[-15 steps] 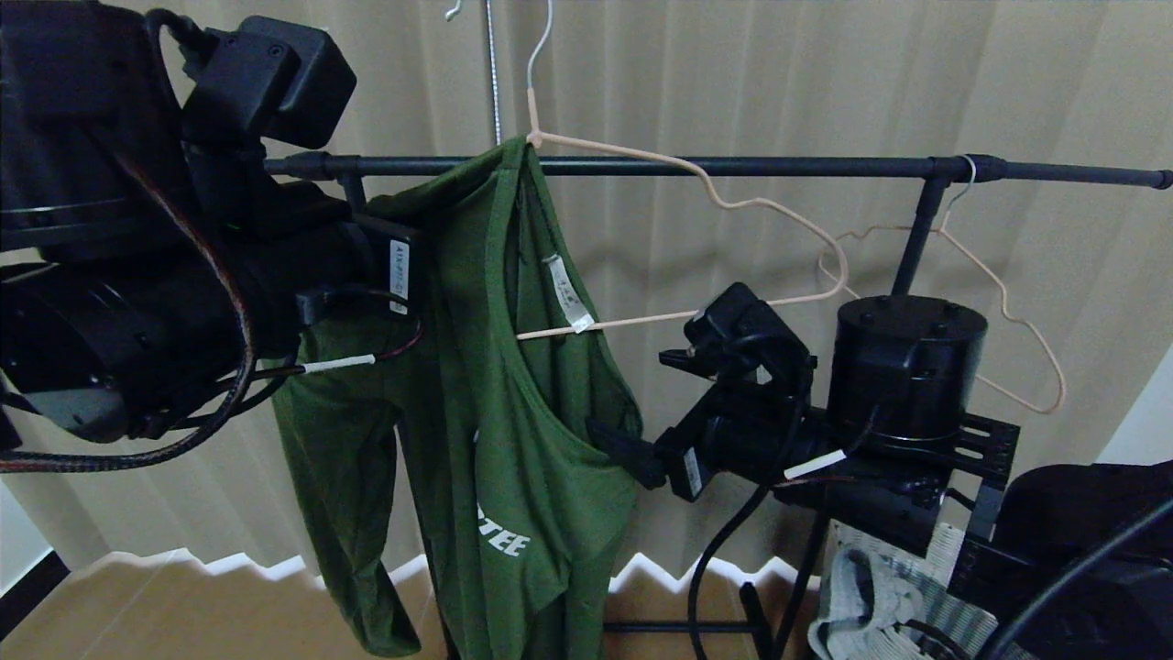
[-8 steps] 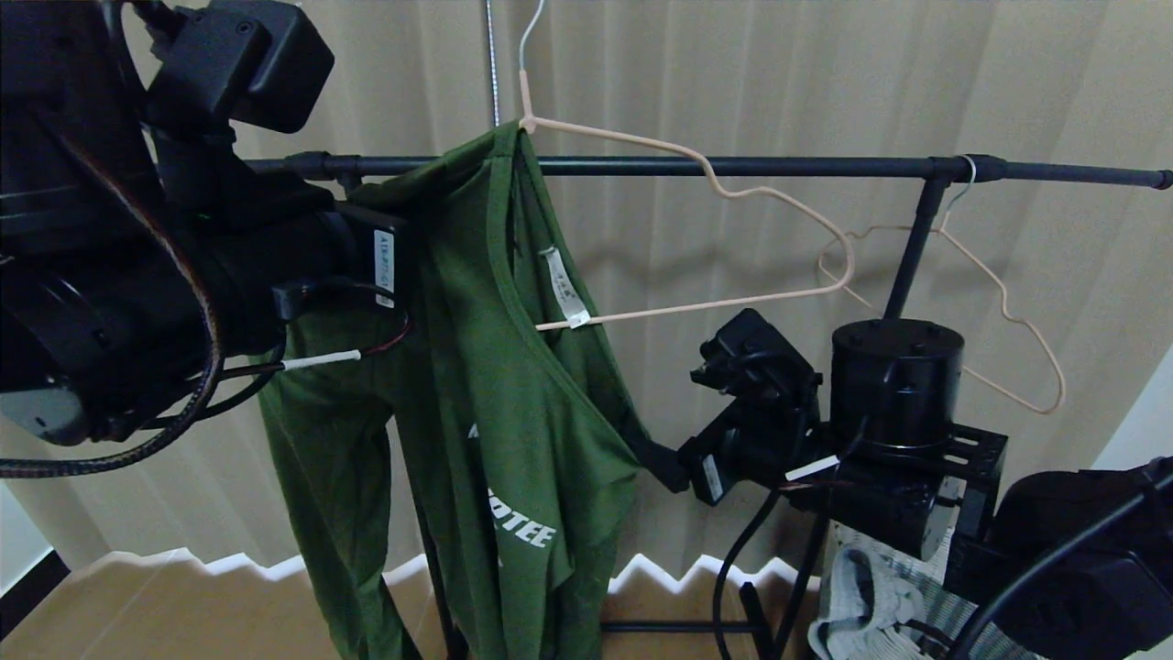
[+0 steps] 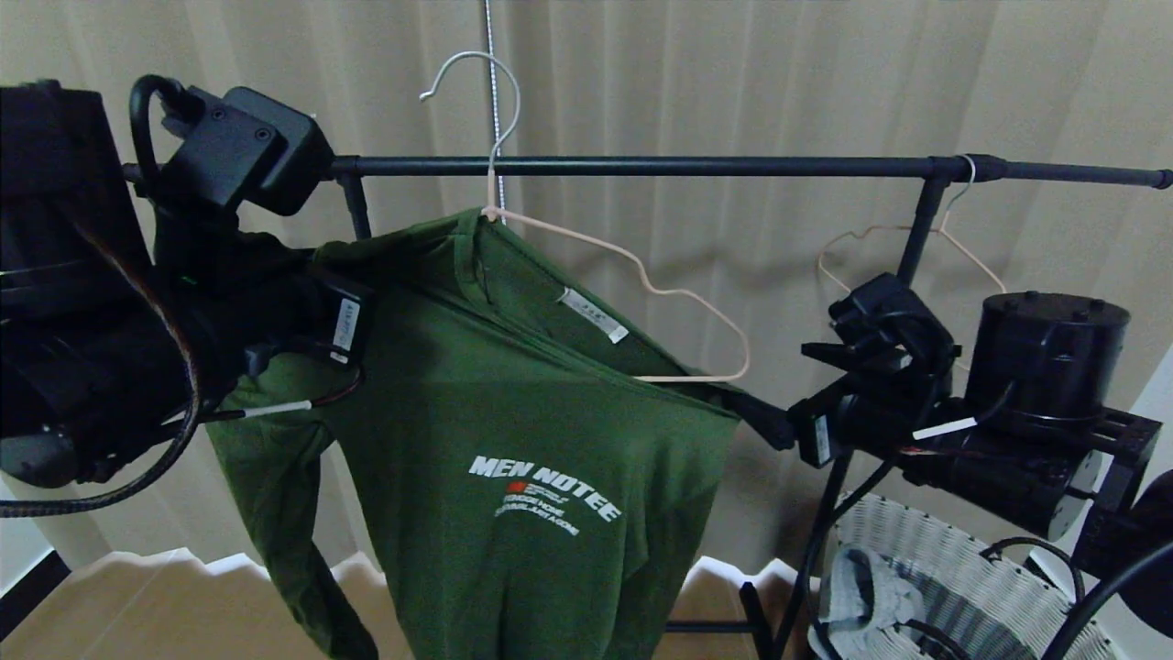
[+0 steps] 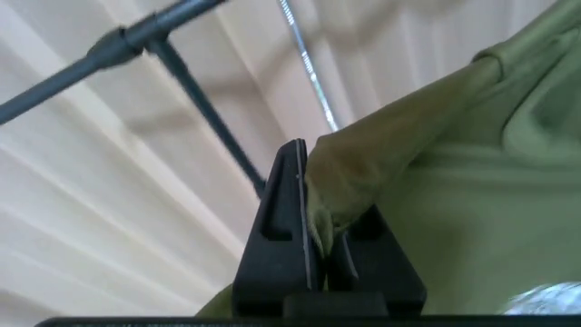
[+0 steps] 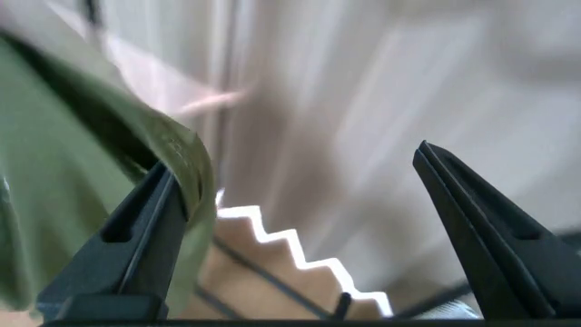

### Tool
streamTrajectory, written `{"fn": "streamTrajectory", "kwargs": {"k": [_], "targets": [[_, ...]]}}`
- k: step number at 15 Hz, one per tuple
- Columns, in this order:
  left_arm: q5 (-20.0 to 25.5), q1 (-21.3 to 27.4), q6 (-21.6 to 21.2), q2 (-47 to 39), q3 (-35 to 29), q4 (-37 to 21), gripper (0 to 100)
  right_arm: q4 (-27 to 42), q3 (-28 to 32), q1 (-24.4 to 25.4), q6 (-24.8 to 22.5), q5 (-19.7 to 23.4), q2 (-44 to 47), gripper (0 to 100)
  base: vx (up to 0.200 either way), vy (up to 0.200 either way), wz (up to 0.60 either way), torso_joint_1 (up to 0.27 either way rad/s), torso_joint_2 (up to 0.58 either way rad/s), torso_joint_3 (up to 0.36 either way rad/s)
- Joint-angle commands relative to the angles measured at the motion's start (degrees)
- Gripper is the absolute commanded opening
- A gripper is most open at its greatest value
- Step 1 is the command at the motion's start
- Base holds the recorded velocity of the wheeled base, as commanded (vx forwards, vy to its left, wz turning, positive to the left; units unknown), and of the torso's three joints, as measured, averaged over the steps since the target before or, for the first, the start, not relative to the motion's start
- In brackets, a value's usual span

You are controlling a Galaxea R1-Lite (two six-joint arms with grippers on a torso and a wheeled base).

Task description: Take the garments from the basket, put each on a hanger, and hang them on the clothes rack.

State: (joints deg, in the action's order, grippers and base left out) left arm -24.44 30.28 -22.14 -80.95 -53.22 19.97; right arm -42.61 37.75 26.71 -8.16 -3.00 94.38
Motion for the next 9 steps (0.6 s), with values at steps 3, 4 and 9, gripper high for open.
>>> {"fn": "streamTrajectory", "kwargs": {"k": [3,4,9], "targets": [[-0.1,-1.8,-1.6,0.7,3.6,0.0,0,0.3,0.9,-3.8,0.0,0.1,-3.1,100,0.0,0.0,0.0,0.0,0.0,0.0],[-0.1,-2.2,-2.8,0.6,4.4,0.0,0,0.3,1.2,-3.7,0.0,0.2,-3.3,100,0.0,0.0,0.0,0.0,0.0,0.0],[-0.7,-2.6,-3.0,-0.7,4.8,0.1,0,7.4,4.8,2.7,0.2,2.6,-7.5,100,0.0,0.0,0.0,0.0,0.0,0.0]]}}
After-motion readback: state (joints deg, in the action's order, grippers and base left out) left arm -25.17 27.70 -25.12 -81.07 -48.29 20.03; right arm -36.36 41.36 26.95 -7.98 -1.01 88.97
